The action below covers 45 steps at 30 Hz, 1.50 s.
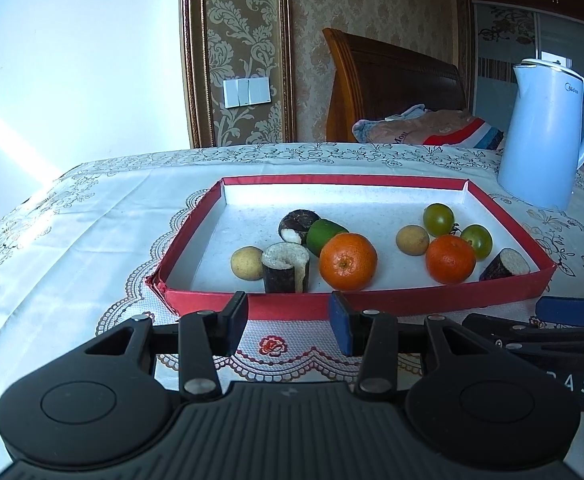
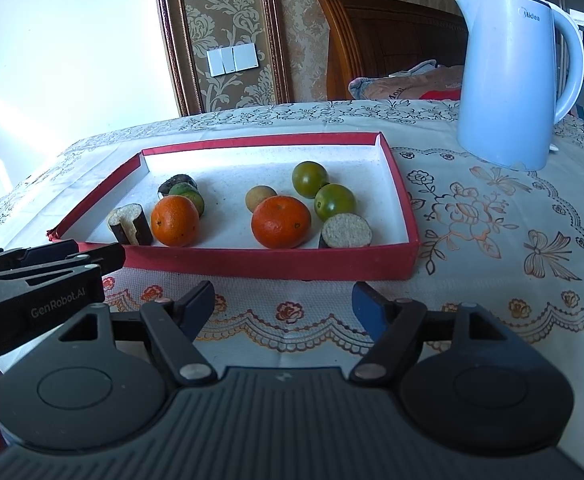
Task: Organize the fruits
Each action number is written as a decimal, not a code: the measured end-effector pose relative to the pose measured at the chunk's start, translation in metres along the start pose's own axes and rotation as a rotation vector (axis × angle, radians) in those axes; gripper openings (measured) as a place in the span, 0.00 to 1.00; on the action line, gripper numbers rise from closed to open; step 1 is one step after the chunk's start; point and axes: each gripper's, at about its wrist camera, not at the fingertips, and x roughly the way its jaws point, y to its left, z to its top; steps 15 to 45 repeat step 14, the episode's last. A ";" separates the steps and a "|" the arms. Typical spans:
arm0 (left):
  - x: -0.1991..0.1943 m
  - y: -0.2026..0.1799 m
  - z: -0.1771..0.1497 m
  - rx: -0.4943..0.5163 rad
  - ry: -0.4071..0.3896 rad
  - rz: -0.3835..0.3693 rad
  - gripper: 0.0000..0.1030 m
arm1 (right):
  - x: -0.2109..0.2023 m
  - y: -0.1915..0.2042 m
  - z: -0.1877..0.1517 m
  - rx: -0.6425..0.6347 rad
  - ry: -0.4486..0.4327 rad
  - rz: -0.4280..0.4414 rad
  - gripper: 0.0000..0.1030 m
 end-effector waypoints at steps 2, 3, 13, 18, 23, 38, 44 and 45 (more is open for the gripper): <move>0.000 -0.001 0.000 0.004 -0.004 0.015 0.42 | 0.000 0.000 0.000 0.001 -0.002 0.001 0.72; 0.000 -0.001 0.000 0.004 -0.006 0.017 0.42 | 0.000 0.000 0.000 0.002 -0.002 0.002 0.72; -0.004 -0.001 -0.002 0.030 -0.033 0.003 0.42 | -0.001 0.000 0.000 -0.001 -0.002 0.007 0.72; -0.005 -0.002 -0.003 0.037 -0.037 0.010 0.42 | -0.001 0.001 0.000 -0.001 -0.001 0.008 0.72; -0.005 -0.002 -0.003 0.037 -0.037 0.010 0.42 | -0.001 0.001 0.000 -0.001 -0.001 0.008 0.72; -0.005 -0.002 -0.003 0.037 -0.037 0.010 0.42 | -0.001 0.001 0.000 -0.001 -0.001 0.008 0.72; -0.005 -0.002 -0.003 0.037 -0.037 0.010 0.42 | -0.001 0.001 0.000 -0.001 -0.001 0.008 0.72; -0.005 -0.002 -0.003 0.037 -0.037 0.010 0.42 | -0.001 0.001 0.000 -0.001 -0.001 0.008 0.72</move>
